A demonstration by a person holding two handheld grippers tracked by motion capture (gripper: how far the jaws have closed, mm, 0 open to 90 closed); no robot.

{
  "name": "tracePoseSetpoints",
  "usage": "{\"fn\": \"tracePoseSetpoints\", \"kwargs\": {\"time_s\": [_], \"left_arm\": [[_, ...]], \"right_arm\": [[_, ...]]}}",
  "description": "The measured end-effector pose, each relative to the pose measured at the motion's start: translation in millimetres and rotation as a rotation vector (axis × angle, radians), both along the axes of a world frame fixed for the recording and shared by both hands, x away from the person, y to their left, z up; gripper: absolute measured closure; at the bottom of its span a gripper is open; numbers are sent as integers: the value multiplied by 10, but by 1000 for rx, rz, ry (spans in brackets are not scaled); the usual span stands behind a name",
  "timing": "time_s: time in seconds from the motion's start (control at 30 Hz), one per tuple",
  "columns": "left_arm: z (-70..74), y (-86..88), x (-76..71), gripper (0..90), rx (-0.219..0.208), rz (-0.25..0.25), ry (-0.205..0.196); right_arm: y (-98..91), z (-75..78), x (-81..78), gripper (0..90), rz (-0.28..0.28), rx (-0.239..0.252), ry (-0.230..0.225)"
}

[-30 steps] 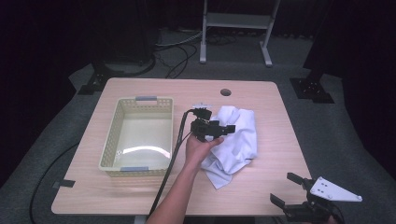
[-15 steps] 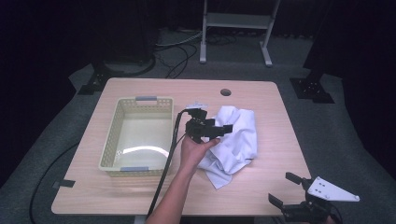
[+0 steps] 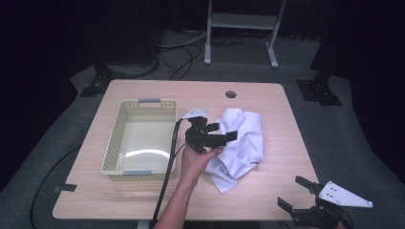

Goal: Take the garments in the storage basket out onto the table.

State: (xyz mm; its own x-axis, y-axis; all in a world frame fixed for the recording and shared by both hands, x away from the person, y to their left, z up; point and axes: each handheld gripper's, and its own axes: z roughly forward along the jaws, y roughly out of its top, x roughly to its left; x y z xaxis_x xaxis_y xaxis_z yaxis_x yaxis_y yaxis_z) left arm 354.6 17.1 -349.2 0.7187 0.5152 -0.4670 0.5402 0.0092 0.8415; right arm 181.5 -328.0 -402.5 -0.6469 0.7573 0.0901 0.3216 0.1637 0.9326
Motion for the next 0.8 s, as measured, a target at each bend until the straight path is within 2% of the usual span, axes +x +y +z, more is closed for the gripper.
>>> {"fn": "tracePoseSetpoints", "kwargs": {"time_s": [0.23,0.47,0.57,0.8], "left_arm": [[11,25,-75,97,-2,-13,-24],[43,84,-140,97,-21,0,-43],[68,103,-176,97,-7,-4,-50],[103,164,-245,97,-4,-10,-68]], "right_arm": [[19,-15,20,30,-3,4,12],[19,-23,21,30,-3,4,17],[9,-21,15,30,-7,7,10],[3,-25,9,30,-13,4,12]]}}
